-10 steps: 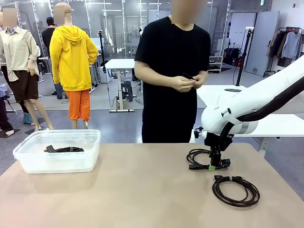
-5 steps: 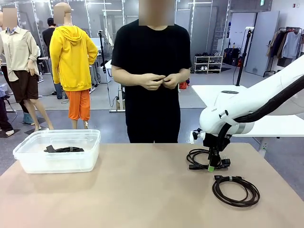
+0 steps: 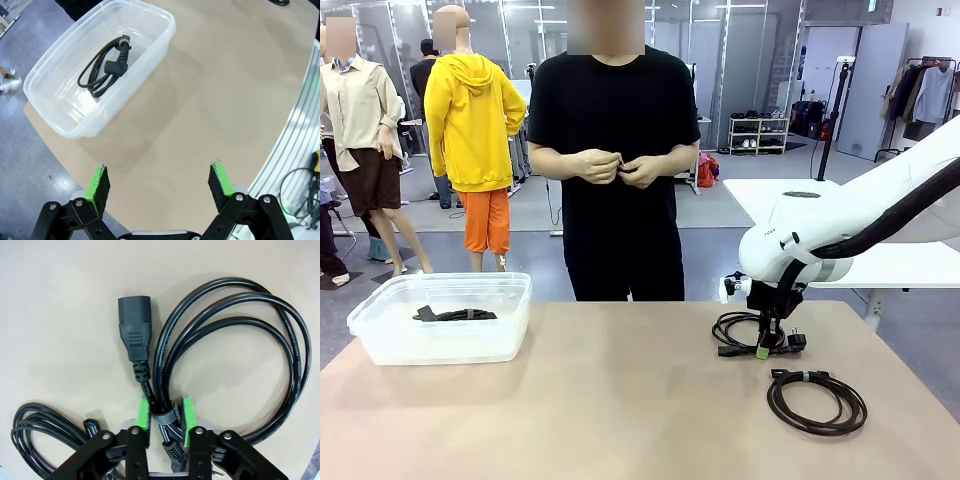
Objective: Organize and store the cables.
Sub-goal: Place the Power Cable into the Organizing box.
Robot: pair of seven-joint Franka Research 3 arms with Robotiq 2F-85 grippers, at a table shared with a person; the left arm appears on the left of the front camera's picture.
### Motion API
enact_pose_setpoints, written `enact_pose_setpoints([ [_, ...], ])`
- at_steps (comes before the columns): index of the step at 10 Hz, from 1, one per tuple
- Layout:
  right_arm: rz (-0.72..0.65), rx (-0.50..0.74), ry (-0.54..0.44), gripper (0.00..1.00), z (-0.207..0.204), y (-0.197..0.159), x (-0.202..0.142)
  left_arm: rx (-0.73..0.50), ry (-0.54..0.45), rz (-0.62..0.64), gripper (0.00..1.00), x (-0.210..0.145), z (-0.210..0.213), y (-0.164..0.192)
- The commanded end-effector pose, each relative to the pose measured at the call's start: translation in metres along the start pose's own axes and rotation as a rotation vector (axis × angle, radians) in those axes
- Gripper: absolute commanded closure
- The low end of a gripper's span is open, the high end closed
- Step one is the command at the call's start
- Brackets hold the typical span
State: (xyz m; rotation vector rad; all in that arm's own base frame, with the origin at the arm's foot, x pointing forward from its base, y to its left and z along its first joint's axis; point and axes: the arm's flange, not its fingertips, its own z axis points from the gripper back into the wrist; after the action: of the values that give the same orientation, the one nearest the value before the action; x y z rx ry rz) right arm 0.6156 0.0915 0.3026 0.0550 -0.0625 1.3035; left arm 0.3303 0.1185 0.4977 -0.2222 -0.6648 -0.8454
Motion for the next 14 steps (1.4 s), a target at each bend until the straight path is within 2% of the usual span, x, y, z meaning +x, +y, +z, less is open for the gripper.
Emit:
enact_pose_setpoints([
  [1,-0.001,-0.003,0.011,1.00,0.011,-0.003,0.005,-0.004,-0.002,-0.003,0.00,0.001,0.000,0.000],
  [4,0.006,-0.045,0.024,1.00,0.051,0.004,0.024,-0.004,-0.002,-0.003,0.00,0.001,0.000,0.000],
  [7,-0.057,-0.056,0.080,1.00,0.117,0.034,0.069,-0.004,-0.002,-0.003,0.00,0.001,0.000,0.000],
  [8,-0.076,-0.055,0.070,1.00,0.131,0.048,0.090,-0.004,-0.002,-0.003,0.00,0.001,0.000,0.000],
  [10,-0.125,-0.112,0.103,1.00,0.136,0.084,0.142,-0.004,-0.002,-0.003,0.00,0.001,0.000,0.000],
  [11,-0.098,-0.118,0.086,1.00,0.132,0.105,0.167,-0.004,-0.002,-0.003,0.00,0.001,0.000,0.000],
  [14,-0.059,-0.074,0.041,1.00,0.094,0.162,0.219,-0.004,-0.002,-0.003,0.00,0.001,0.000,0.000],
])
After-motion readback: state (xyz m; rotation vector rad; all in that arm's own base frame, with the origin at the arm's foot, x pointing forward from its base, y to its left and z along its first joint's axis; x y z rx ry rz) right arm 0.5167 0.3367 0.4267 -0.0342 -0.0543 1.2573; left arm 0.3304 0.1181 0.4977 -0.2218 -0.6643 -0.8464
